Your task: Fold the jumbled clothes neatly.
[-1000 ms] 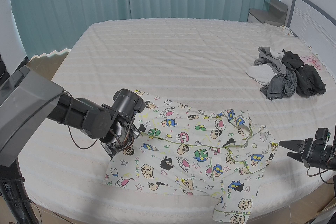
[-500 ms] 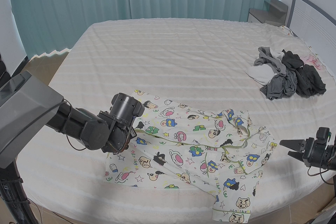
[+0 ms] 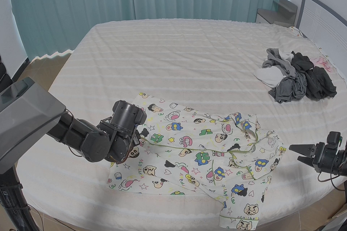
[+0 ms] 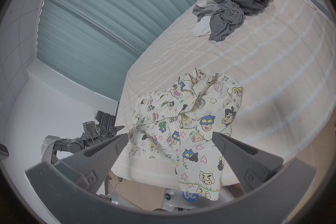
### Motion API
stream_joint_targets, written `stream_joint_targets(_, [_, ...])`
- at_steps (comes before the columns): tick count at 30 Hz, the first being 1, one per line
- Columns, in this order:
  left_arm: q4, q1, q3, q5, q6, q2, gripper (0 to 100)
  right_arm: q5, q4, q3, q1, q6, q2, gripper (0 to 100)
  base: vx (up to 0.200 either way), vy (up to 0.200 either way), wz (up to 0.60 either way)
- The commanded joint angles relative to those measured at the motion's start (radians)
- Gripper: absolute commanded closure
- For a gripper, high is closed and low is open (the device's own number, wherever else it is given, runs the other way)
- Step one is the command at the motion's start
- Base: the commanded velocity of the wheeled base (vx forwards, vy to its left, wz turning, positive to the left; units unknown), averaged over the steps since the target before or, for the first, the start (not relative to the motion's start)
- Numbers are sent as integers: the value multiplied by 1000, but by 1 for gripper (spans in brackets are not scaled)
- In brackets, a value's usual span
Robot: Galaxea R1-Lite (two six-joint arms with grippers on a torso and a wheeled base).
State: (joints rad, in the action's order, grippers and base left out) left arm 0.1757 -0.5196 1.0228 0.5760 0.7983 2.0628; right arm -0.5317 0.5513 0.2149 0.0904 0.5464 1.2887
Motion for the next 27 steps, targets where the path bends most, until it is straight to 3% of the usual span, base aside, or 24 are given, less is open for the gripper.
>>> stream_joint_targets(1, [37,18,-50,-1,-4,-7,0,1,-8,-3,0,0,4,0,0,0,0])
stream_joint_targets(4, [59,29,-102,-13,1,-16,0,4,-8,-19,-1,-19,12,0,0,0,0])
stream_joint_targets(7, [107,23,-224,-142,9,-78,0,12,-10,-48,0,-86,15,0,0,0,0])
stream_joint_targets(8, [110,23,-231,-151,9,-81,0,13,-8,-49,0,-91,15,0,0,0,0])
stream_joint_targets(9, [154,19,-316,-255,27,-144,0,27,-8,-66,0,-138,26,0,0,0,0])
stream_joint_targets(10, [160,18,-328,-269,30,-151,0,30,-8,-69,0,-146,27,0,0,0,0])
stream_joint_targets(15, [222,23,-544,-499,50,-285,0,61,-8,-112,0,-272,58,0,0,0,0])
stream_joint_targets(17, [228,27,-592,-556,42,-311,0,61,-8,-118,0,-290,55,0,0,0,0])
stream_joint_targets(22, [226,30,-613,-550,42,-283,0,61,-8,-124,-1,-296,50,0,0,0,0])
stream_joint_targets(27, [271,32,-589,-472,59,-115,0,59,-7,-127,0,-298,47,0,0,0,0])
